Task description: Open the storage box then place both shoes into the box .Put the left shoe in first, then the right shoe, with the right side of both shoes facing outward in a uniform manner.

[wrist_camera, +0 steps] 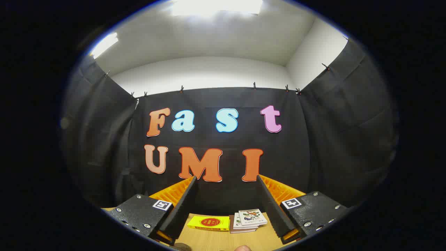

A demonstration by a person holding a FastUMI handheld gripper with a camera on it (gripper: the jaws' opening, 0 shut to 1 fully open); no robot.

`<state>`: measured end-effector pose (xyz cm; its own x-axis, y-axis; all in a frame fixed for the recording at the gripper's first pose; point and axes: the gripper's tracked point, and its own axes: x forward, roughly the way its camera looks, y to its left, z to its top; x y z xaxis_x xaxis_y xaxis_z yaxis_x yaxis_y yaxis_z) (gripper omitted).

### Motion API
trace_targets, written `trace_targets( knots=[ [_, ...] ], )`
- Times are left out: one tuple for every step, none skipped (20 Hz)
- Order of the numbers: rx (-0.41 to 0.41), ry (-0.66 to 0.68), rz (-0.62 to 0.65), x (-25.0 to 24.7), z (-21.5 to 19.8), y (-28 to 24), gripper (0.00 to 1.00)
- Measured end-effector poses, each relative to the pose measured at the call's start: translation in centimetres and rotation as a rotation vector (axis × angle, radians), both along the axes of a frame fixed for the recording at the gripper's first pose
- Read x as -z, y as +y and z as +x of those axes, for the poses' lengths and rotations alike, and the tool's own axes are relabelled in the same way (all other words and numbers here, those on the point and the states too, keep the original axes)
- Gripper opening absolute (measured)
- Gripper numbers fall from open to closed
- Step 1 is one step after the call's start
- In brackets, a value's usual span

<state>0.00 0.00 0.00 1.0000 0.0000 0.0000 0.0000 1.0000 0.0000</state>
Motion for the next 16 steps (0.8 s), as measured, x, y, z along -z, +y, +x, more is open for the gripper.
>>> trace_targets(
  knots=[
    [0.005, -0.001, -0.004, 0.0, 0.0, -0.3, 0.98],
    [0.012, -0.003, -0.01, -0.1, 0.0, -0.6, 0.98],
    [0.021, -0.011, -0.016, -0.3, 0.0, -0.9, 0.98],
    [0.025, -0.02, -0.02, -0.7, 0.1, -1.2, 0.98],
    [0.026, -0.028, -0.022, -0.8, 0.0, -1.2, 0.98],
    [0.029, -0.027, -0.018, -0.9, -0.1, -1.4, 0.98],
    [0.031, -0.022, -0.01, -0.7, -0.3, -1.5, 0.98],
    [0.039, -0.015, 0.002, -0.5, -0.3, -1.7, 0.98],
    [0.051, -0.004, 0.012, -0.1, -0.3, -2.0, 0.98],
    [0.06, 0.005, 0.018, 0.1, -0.3, -2.3, 0.98],
    [0.054, 0.015, 0.015, 0.4, -0.3, -2.2, 0.99],
    [0.053, 0.02, 0.011, 0.4, -0.4, -2.4, 0.98],
    [0.056, 0.021, 0.004, 0.3, -0.5, -2.8, 0.98],
    [0.063, 0.021, -0.001, 0.2, -0.6, -3.1, 0.98],
    [0.06, 0.023, -0.003, 0.4, -0.8, -3.1, 0.98],
    [0.042, 0.029, 0.0, 0.7, -1.0, -2.5, 0.98]
  ],
)
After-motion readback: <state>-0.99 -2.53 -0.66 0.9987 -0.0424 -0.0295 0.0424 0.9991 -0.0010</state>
